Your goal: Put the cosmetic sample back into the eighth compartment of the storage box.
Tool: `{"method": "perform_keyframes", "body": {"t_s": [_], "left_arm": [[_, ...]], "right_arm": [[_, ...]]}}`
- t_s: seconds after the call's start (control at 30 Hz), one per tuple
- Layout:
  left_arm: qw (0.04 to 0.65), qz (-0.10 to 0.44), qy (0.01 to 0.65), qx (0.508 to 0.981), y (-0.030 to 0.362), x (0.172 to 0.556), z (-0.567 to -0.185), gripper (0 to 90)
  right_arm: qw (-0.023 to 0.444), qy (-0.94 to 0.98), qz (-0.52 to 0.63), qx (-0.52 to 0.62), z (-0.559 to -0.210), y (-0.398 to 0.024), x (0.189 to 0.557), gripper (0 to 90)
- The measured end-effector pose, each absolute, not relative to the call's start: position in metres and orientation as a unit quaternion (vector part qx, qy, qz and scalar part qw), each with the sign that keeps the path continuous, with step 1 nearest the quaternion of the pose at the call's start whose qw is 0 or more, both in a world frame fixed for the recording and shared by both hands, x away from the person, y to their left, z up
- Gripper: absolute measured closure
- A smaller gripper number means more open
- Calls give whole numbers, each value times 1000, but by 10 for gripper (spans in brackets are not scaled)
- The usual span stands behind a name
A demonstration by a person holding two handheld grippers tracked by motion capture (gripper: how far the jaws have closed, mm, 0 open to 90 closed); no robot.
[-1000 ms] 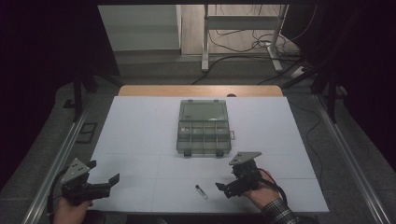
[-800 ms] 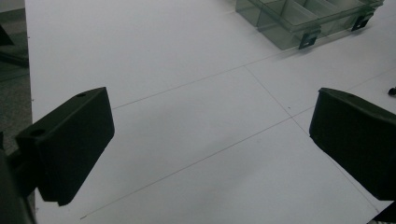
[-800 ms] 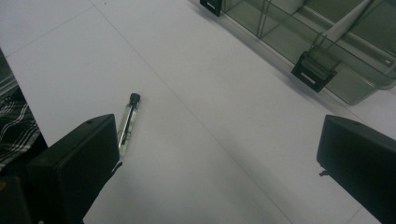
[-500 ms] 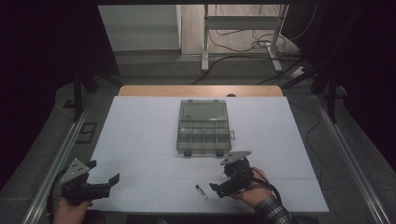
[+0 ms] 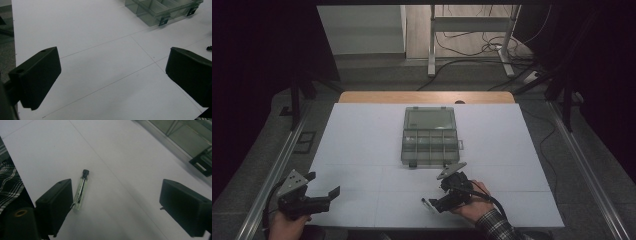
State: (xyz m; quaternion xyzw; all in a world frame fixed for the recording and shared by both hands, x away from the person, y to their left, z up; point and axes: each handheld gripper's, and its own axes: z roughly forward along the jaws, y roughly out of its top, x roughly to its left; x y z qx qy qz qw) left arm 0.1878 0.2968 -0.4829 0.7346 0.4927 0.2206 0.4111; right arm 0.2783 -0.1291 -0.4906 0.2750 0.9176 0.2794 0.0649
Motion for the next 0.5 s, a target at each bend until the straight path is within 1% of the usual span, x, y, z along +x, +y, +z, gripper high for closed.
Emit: {"method": "perform_keyframes", "body": {"t_s": [0.03, 0.07, 0.1, 0.13, 0.17, 0.2, 0.23, 0.27, 0.33, 0.4, 0.5], "left_arm": [[411, 221, 493, 735, 297, 188, -483, 7], [411, 220, 493, 735, 297, 188, -483, 7], [411, 220, 492, 735, 297, 188, -483, 7], [411, 220, 492, 735, 297, 188, -483, 7], [411, 220, 492, 735, 297, 188, -483, 7], [412, 220, 492, 735, 297, 188, -483, 7], [412, 220, 492, 735, 297, 188, -483, 7], [413, 218, 492, 734, 297, 188, -483, 7], [413, 218, 493, 734, 297, 188, -483, 7], [413, 218, 493, 734, 297, 188, -483, 7], [413, 218, 492, 735, 297, 188, -483, 7]], "right_arm": [[64, 919, 277, 273, -491, -127, 278, 150], [59, 921, 271, 274, -492, -124, 278, 201], [59, 921, 271, 274, -492, -124, 278, 201], [54, 923, 266, 274, -494, -121, 279, 243], [54, 923, 266, 274, -494, -121, 279, 243], [43, 925, 264, 271, -496, -119, 279, 288], [43, 925, 264, 271, -496, -119, 279, 288], [38, 927, 262, 267, -497, -115, 278, 330], [36, 928, 260, 264, -498, -114, 277, 348], [34, 930, 258, 259, -499, -110, 276, 402], [17, 934, 250, 253, -502, -106, 276, 477]]}}
